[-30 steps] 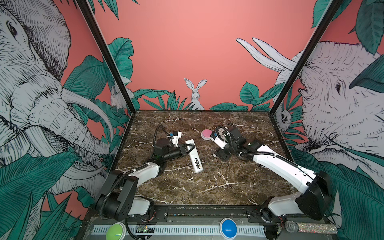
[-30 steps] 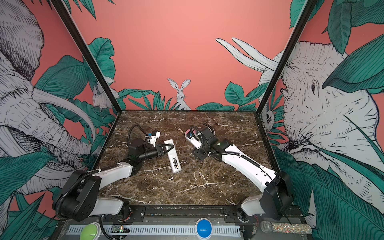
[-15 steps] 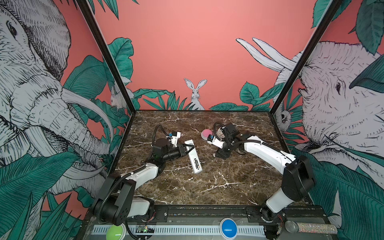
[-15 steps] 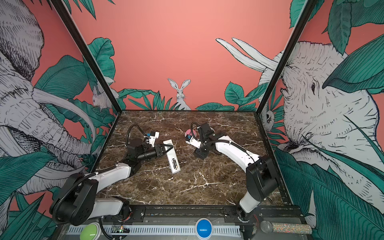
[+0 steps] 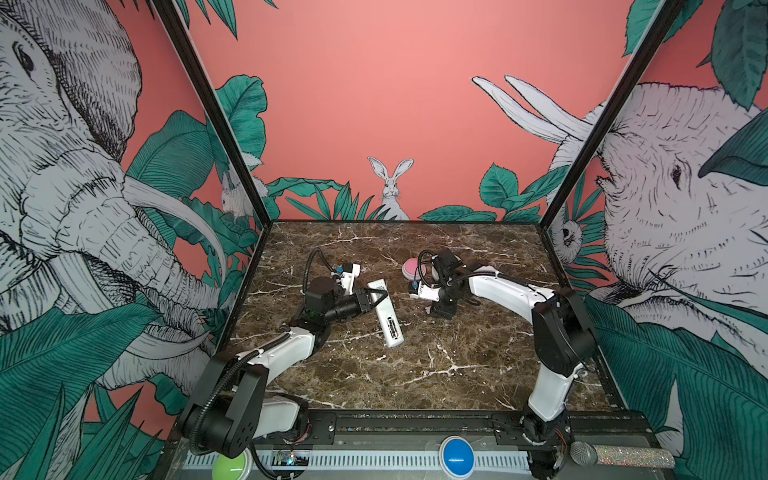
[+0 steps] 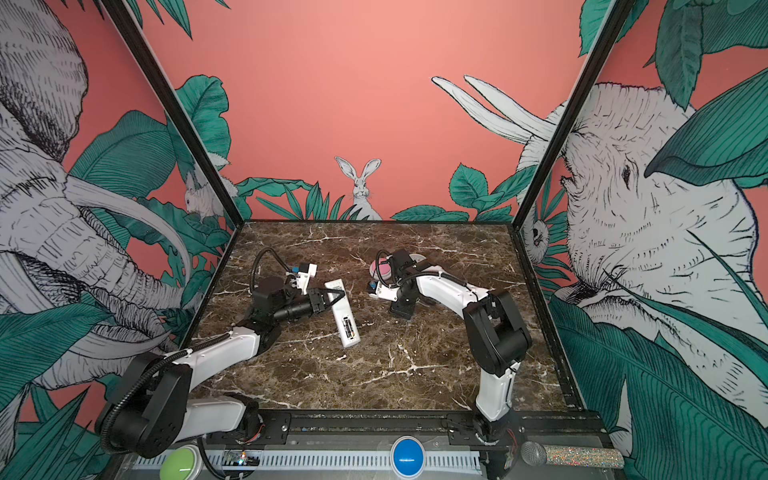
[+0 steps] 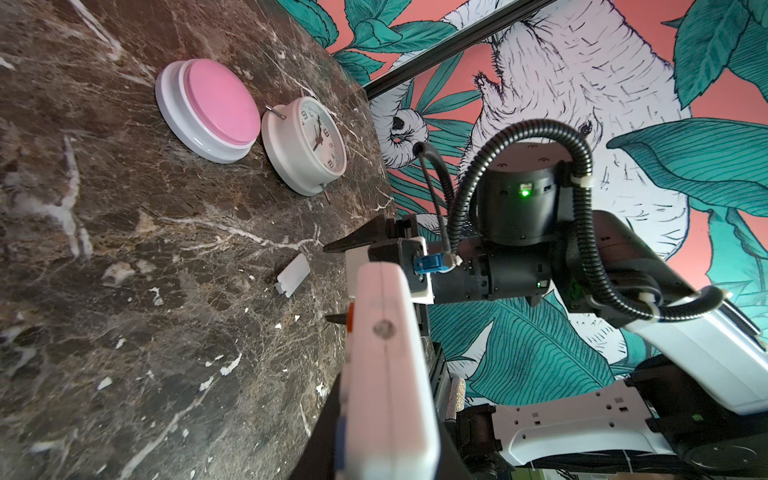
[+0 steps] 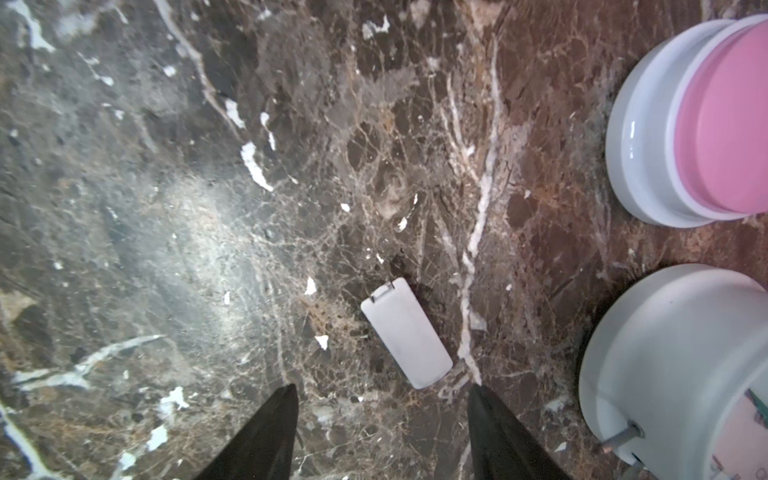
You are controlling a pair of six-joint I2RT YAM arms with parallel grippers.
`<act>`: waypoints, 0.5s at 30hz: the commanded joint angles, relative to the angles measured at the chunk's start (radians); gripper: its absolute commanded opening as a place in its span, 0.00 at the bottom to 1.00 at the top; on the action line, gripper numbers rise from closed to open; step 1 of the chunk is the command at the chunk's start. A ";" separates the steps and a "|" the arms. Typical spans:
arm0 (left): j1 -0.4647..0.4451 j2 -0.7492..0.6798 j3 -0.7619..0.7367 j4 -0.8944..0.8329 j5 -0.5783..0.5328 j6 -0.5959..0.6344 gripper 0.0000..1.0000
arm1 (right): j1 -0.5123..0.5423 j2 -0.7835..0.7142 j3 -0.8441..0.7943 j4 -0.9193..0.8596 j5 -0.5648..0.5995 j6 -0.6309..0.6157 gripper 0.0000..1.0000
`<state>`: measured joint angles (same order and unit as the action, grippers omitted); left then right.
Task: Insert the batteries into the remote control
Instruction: 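Move the right gripper over the white battery cover on the table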
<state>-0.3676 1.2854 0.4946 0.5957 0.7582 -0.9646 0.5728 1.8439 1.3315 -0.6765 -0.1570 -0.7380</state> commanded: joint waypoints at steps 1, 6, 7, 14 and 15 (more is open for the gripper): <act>0.006 -0.030 -0.008 0.010 -0.001 0.002 0.00 | -0.008 0.029 0.037 0.001 0.002 -0.037 0.67; 0.006 -0.029 -0.009 0.018 -0.002 -0.006 0.00 | -0.018 0.077 0.062 0.002 -0.003 -0.049 0.66; 0.007 -0.030 -0.010 0.019 -0.002 -0.006 0.00 | -0.022 0.086 0.069 -0.001 -0.006 -0.052 0.66; 0.004 -0.042 -0.012 0.014 -0.002 -0.006 0.00 | -0.037 0.156 0.129 -0.024 -0.022 -0.063 0.65; 0.006 -0.045 -0.012 0.014 -0.003 -0.007 0.00 | -0.037 0.168 0.143 -0.035 -0.025 -0.064 0.64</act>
<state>-0.3676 1.2770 0.4934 0.5903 0.7513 -0.9680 0.5404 1.9881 1.4418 -0.6735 -0.1612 -0.7784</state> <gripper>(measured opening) 0.215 0.643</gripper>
